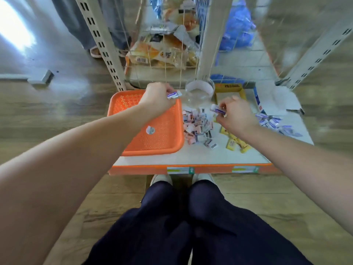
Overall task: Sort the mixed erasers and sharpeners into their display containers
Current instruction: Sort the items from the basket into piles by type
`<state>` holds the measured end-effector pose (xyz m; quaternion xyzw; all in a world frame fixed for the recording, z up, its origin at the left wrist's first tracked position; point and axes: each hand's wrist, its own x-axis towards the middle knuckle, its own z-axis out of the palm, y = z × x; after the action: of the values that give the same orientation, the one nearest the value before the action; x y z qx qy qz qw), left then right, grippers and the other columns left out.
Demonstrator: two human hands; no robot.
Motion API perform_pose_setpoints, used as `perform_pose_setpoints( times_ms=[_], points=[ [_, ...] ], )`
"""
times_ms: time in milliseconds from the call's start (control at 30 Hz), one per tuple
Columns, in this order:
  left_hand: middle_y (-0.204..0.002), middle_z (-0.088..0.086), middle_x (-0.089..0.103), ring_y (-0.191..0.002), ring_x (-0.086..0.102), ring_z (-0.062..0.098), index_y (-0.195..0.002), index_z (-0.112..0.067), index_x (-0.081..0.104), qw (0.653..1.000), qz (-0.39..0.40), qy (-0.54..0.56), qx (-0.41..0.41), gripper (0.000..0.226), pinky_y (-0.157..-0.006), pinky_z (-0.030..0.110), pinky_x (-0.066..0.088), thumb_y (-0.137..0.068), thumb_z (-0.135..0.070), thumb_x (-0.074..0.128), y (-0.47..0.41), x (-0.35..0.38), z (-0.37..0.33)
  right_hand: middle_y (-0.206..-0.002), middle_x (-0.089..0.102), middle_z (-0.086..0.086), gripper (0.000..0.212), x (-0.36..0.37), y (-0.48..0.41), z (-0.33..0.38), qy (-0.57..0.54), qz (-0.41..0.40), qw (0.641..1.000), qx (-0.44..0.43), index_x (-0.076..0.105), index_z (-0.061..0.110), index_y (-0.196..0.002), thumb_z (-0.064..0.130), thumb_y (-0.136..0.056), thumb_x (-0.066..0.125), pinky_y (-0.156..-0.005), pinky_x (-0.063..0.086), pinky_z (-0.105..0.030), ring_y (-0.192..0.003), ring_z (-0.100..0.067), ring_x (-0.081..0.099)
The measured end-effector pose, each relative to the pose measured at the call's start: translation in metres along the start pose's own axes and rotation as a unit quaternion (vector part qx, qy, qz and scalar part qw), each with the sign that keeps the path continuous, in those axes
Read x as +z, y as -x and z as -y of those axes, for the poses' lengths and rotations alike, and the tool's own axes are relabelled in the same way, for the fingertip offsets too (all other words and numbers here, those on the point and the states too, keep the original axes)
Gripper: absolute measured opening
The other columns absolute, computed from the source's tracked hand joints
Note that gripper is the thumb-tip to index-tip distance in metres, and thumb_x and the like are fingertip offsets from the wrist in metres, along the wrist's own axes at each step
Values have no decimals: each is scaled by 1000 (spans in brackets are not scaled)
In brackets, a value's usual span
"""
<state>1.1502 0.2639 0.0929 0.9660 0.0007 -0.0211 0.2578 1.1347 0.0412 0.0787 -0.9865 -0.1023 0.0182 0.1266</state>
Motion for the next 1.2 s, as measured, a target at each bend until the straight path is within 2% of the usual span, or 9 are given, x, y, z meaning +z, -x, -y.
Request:
perform_pose_setpoints(
  times_ms=[200,367,500,600,667,767,900,1067,1200],
  points=[
    [-112,8,65,-102,59,22,-114,-11,65,994,72,-32,75,30,-83,25,43,-84,-18,63,-6,44,-90,-105,53,-19,21,-30,30,-75,-4,-27,998,60,62,0,-99,12,-80,59,-80,39,-33,-98,-33,52],
    [-114,7,64,-107,57,24,-116,-12,61,981,119,-68,135,33,-84,26,41,-86,-27,62,-23,98,-158,-106,56,-21,25,-22,54,-145,-61,-37,985,160,61,-2,-104,10,-81,62,-80,32,-27,-101,-33,52],
    [-116,8,63,-109,56,24,-115,-13,62,970,164,-93,153,32,-85,28,41,-86,-27,63,-36,150,-192,-98,63,-21,17,7,64,-198,-87,-69,963,246,64,-1,-93,8,-80,59,-69,28,-29,-98,-34,54],
    [-117,8,62,-109,55,24,-114,-13,63,965,185,-103,154,33,-85,27,41,-84,-24,64,-42,185,-198,-95,65,-18,15,30,64,-228,-98,-76,951,283,65,2,-90,6,-78,56,-65,25,-25,-97,-33,55],
    [-116,9,61,-107,55,23,-114,-13,63,964,198,-94,150,32,-83,26,41,-83,-23,64,-44,206,-198,-106,64,-16,24,43,61,-241,-118,-71,943,304,65,5,-102,7,-80,56,-68,27,-20,-101,-29,55],
    [-116,6,61,-103,57,21,-114,-13,62,964,216,-71,141,31,-77,24,41,-84,-20,64,-42,234,-197,-116,59,-15,31,58,56,-250,-144,-51,936,318,63,9,-113,9,-83,56,-66,25,-11,-95,-24,57],
    [-118,7,61,-106,56,20,-118,-15,61,963,221,-55,147,32,-81,25,43,-87,-15,60,-38,261,-196,-119,57,-15,35,69,55,-248,-152,-45,939,306,63,11,-116,6,-83,53,-87,34,-18,-105,-24,56],
    [-125,7,58,-113,54,21,-124,-14,58,969,189,-27,156,41,-86,23,40,-86,-1,48,-38,253,-193,-120,55,-14,36,75,59,-241,-148,-48,939,306,62,13,-118,7,-84,52,-85,35,-18,-100,-26,58],
    [-121,3,60,-107,58,18,-122,-17,60,980,148,3,130,44,-80,18,40,-84,2,47,-46,220,-175,-122,53,-13,36,71,61,-231,-153,-44,940,302,61,14,-119,7,-84,54,-86,36,-20,-104,-25,56]
  ],
)
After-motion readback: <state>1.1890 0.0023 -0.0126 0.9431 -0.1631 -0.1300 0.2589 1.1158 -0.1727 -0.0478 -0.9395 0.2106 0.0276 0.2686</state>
